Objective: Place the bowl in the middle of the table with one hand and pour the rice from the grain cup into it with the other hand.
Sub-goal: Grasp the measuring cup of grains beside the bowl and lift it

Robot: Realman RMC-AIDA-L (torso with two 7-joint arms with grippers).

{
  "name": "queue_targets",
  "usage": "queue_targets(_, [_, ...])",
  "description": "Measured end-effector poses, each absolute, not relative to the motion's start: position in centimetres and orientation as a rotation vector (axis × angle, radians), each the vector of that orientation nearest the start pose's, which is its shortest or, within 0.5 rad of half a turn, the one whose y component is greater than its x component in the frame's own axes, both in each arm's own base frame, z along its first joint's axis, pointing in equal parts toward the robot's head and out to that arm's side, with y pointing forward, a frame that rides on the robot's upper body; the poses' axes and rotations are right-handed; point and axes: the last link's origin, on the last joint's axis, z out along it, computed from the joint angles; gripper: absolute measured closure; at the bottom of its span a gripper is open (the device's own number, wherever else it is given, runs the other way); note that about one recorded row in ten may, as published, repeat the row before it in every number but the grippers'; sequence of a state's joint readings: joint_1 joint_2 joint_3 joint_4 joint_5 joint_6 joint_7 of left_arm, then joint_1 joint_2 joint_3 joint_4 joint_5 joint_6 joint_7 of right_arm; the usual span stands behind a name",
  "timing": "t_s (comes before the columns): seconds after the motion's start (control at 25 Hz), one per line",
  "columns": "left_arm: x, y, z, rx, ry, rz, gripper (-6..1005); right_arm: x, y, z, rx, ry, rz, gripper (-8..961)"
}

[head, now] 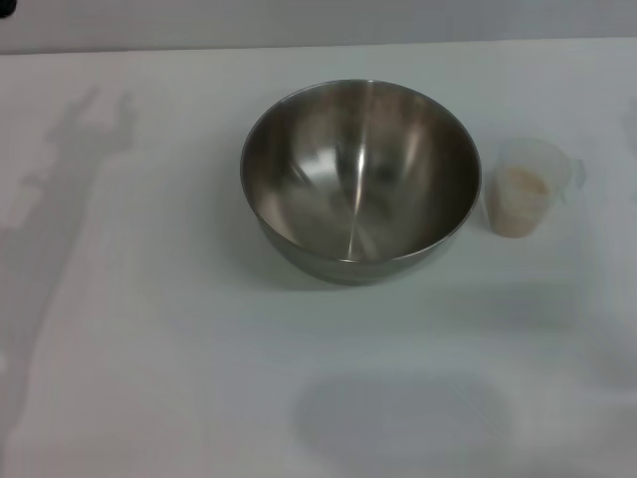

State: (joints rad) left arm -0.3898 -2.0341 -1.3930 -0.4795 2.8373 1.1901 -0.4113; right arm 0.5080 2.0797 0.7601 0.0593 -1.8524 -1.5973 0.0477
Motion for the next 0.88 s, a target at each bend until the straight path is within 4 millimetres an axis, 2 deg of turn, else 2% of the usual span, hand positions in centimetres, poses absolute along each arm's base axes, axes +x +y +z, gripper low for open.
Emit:
queue_targets(0.12, [-26.9,36.4,4.3,-1.455,-0.429,-1.091,526,31.3,32.1,6.3,-1.175,0.215,0.832,212])
queue_targets(0.44, [-26.3,36.9,4.0,-1.454,-0.373,-1.033,318,32.3,29.4,4.1,-1.253,0.276,0.834,212])
queue_targets(0.48, [-26.3,37.1,3.9,-1.458,-0.378,-1.021,280,32.7,28.4,3.5,-1.261,0.302,0.832,212])
queue_targets(0.64, [-26.7,37.6,3.5,-1.473,-0.417,-0.982,129,33.5,27.1,2.9,-1.277,0.338,0.814,212])
queue_targets(0.68, [-26.9,37.7,3.5,-1.477,-0.425,-0.972,130,34.0,26.3,2.4,-1.293,0.365,0.799,212])
queue_targets(0.88, [-27.2,37.7,3.5,-1.478,-0.430,-0.961,138,34.6,24.9,1.4,-1.339,0.407,0.771,212])
